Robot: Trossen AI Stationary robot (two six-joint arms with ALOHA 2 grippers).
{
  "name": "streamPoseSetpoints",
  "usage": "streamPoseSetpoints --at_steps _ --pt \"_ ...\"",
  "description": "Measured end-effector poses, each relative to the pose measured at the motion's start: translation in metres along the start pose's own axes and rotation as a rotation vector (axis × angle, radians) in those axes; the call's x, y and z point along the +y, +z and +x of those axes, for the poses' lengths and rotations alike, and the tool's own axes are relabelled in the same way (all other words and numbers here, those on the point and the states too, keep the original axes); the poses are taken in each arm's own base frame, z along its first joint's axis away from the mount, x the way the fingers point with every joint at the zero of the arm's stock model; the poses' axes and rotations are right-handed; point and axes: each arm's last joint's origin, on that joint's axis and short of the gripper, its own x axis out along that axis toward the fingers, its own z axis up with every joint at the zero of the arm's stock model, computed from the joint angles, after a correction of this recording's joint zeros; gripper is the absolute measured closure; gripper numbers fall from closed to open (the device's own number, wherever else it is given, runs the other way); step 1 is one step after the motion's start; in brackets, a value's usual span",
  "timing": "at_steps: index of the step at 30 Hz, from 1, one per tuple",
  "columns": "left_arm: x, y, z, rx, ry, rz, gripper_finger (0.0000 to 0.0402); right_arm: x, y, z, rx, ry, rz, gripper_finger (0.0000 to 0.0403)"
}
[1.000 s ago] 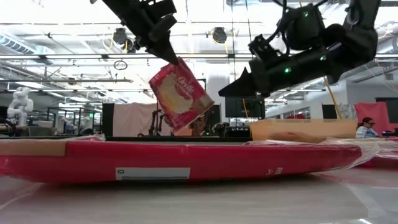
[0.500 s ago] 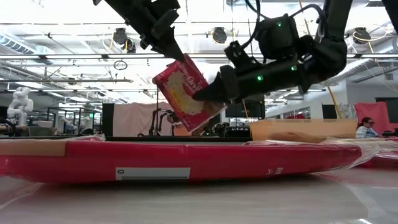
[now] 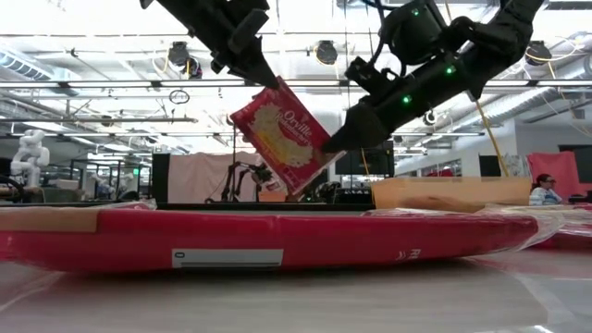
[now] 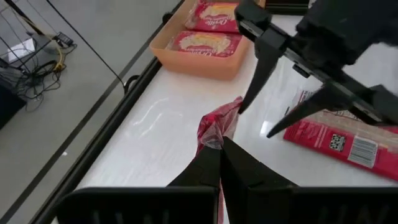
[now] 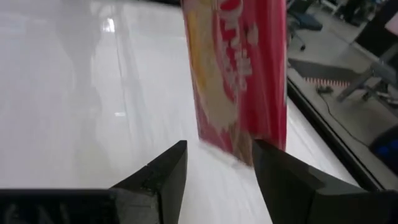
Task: Sort popcorn bags into baskets
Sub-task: Put the red popcorn bag into the orange bin
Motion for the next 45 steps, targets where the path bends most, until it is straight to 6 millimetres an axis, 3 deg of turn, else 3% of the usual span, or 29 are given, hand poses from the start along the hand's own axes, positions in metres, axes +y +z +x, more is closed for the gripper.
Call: streamPoseSetpoints --at_steps 15,22,32,40,45 --pt "-0.001 0.0 0.0 -0.002 -0.027 0.001 0.0398 -0.016 -0.034 0.001 0.091 -0.024 0.053 0.0227" --pt "-0.001 0.004 0.0 -0.04 -0.03 -0.008 0.0398 -0.012 -0.019 0.001 -0.132 0.275 0.108 0.0227" --pt "-0.001 0.005 0.0 -0.05 -0.03 -0.01 0.0398 -0.005 -0.034 0.002 0.015 0.309 0.139 0.0225" --pt "-0.001 0.006 0.0 -0.053 -0.031 -0.038 0.0398 -0.006 -0.015 0.0 -0.167 0.253 0.173 0.023" --pt "-0.002 0.006 0.0 -0.053 -0.034 -0.061 0.0398 -0.007 -0.01 -0.001 -0.218 0.244 0.167 0.0282"
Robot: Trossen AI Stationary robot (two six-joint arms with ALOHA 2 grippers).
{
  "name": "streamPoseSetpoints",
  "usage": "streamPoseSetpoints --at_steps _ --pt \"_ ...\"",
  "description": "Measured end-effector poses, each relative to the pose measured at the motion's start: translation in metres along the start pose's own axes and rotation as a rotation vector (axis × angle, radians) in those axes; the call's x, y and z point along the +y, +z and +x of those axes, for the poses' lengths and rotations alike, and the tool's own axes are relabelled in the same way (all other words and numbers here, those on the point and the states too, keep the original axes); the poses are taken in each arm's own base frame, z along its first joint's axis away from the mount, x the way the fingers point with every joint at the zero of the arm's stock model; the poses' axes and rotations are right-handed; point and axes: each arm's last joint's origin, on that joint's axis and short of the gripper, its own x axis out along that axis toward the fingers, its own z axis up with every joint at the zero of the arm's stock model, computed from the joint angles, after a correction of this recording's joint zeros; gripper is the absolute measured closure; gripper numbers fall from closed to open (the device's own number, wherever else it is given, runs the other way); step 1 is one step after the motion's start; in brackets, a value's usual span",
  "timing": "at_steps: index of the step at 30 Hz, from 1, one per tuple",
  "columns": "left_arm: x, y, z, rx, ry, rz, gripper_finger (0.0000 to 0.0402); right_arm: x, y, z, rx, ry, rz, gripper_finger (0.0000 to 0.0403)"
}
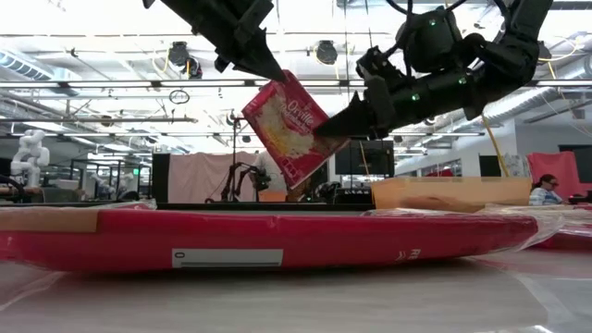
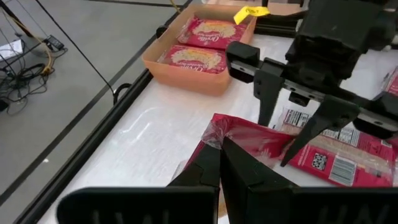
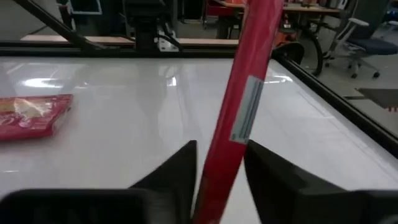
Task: Sort popcorn bags into baskets
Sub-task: Put the red popcorn bag into the orange bin
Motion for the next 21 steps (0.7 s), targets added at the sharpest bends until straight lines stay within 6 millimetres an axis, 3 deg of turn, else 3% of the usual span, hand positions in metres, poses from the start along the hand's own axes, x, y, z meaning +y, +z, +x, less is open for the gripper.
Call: streamPoseSetpoints --at_steps 6,13,21 --pt "-0.009 -0.001 -0.003 0.001 -0.026 0.023 0.0397 -0.006 -0.003 0.0 0.033 -0.019 -0.027 0.0388" --pt "-0.018 -0.003 -0.007 0.004 -0.05 0.044 0.0346 -0.018 -0.003 -0.004 0.092 0.005 -0.107 0.0373" --pt "-0.035 0.0 -0.014 -0.051 -0.059 0.12 0.0261 -0.029 0.006 -0.035 0.272 0.104 -0.138 0.0393"
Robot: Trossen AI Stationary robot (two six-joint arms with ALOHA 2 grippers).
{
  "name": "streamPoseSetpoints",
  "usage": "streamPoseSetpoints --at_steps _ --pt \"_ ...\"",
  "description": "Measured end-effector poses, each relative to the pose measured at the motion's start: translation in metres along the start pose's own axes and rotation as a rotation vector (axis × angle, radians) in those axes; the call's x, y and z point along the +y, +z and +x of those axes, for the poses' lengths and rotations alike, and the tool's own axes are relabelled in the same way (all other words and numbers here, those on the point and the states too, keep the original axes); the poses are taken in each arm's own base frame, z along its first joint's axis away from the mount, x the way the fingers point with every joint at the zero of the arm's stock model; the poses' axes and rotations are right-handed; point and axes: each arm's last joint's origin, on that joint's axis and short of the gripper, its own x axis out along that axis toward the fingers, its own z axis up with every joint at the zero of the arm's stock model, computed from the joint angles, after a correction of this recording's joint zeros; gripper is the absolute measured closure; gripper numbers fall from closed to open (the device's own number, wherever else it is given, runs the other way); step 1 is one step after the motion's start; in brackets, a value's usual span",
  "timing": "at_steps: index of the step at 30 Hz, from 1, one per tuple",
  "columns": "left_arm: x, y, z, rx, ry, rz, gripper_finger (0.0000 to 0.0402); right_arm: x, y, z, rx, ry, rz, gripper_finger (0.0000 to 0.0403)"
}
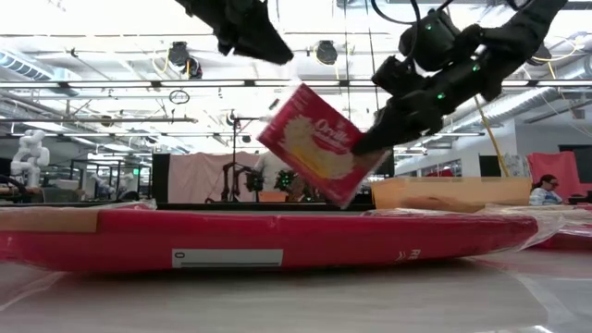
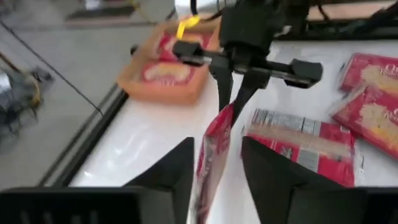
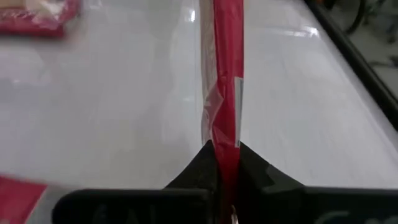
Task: Sort popcorn bags into baskets
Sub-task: Put the red popcorn bag into the orange bin
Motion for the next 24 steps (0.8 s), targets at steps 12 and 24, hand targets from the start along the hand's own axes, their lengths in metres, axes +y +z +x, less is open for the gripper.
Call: streamPoseSetpoints --at_steps 12,24 --pt "0.005 0.003 0.034 -0.118 -0.165 0.018 0.017 -0.008 0.041 -0.012 0.263 0.064 0.022 0.0384" --pt "0.012 -0.039 0.076 0.13 -0.167 -0.028 0.0185 -0.013 0.051 0.023 0.336 0.089 -0.023 0.0381"
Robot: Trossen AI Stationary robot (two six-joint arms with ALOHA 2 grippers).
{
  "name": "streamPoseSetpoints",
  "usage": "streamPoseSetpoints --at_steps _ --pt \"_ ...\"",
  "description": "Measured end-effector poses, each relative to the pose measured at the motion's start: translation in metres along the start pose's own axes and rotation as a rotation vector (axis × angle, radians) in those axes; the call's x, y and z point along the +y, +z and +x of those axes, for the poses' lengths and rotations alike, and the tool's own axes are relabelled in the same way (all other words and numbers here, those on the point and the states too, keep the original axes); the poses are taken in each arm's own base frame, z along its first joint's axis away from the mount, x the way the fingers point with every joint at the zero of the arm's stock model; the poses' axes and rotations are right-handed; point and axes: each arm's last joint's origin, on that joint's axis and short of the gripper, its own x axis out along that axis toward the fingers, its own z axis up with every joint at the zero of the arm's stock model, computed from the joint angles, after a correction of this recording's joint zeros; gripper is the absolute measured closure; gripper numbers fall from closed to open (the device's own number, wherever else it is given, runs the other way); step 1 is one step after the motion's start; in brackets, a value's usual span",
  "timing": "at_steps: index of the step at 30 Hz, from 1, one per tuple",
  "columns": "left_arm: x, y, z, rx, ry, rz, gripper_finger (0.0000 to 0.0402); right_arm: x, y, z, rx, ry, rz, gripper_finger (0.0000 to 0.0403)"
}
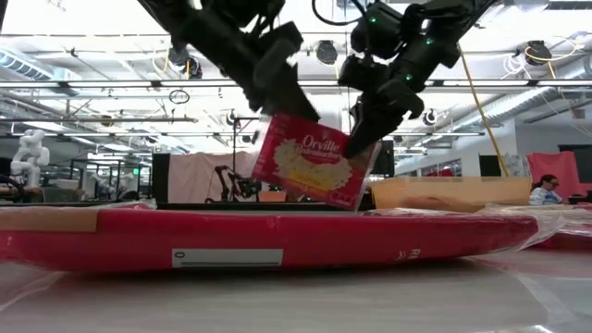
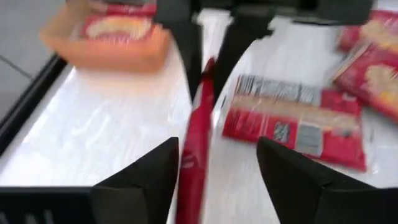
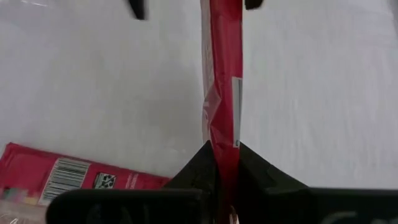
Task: Sort popcorn bags into baskets
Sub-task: Put the red popcorn bag into the orange bin
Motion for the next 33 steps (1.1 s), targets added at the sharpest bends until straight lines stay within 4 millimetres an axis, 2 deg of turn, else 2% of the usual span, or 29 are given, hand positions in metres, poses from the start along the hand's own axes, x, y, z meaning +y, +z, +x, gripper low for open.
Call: streamPoseSetpoints --at_steps 9,17,22,26,28,33 --pt "0.011 -0.014 0.016 0.078 0.027 0.017 0.025 -0.001 0.004 0.002 -0.04 -0.012 -0.012 0.0381" --pt "0.012 -0.015 0.016 0.083 0.03 0.02 0.0382 -0.001 0.004 0.002 -0.042 -0.013 -0.018 0.038" --pt "0.015 -0.015 0.015 0.1 0.034 -0.005 0.0369 -0.003 0.005 0.001 -0.038 -0.059 -0.016 0.038" --pt "0.02 -0.012 0.0 0.126 0.009 0.0 0.0375 -0.003 0.007 -0.007 -0.054 -0.097 -0.015 0.0372" --pt "0.024 -0.011 -0.009 0.155 0.008 -0.004 0.0386 -0.002 0.01 -0.011 -0.07 -0.112 -0.014 0.036" --pt "0.034 -0.008 -0.035 0.19 0.031 -0.014 0.0381 -0.002 0.012 -0.018 -0.094 -0.13 0.019 0.0313"
